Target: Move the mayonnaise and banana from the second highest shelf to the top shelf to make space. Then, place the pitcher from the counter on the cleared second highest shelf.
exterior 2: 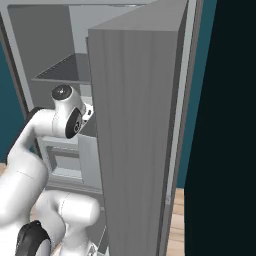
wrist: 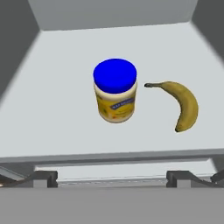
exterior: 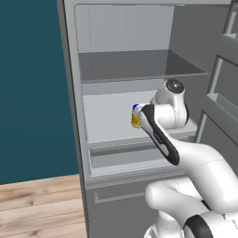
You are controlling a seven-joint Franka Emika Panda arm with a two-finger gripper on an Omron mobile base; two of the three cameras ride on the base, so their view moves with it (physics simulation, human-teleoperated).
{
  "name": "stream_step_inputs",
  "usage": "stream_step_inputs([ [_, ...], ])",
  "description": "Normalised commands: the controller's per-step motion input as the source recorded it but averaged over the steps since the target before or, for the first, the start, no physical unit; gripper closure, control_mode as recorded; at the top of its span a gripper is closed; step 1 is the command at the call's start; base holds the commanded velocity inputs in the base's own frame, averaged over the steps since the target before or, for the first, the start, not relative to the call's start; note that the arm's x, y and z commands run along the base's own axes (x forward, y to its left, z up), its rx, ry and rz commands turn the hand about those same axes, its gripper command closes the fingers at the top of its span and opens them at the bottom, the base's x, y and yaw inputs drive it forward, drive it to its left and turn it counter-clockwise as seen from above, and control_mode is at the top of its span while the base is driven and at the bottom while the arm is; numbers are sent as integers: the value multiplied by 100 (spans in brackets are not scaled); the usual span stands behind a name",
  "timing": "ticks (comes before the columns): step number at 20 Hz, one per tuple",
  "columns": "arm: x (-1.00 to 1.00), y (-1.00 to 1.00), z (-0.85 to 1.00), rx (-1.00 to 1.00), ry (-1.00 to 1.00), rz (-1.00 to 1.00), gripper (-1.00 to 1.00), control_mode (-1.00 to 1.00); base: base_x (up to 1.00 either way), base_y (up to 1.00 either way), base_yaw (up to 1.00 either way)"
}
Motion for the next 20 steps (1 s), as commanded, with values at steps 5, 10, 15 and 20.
stream_step_inputs([
  [5, 45, 2, -11, 1, 0, 0, -100, -100, 0, 0, 0],
  [10, 35, -3, -21, 4, 0, 0, -100, -100, 0, 0, 0],
  [15, 32, 0, -25, 2, 0, 0, -100, -100, 0, 0, 0],
  [20, 31, 0, -25, 1, 0, 0, -100, -100, 0, 0, 0],
])
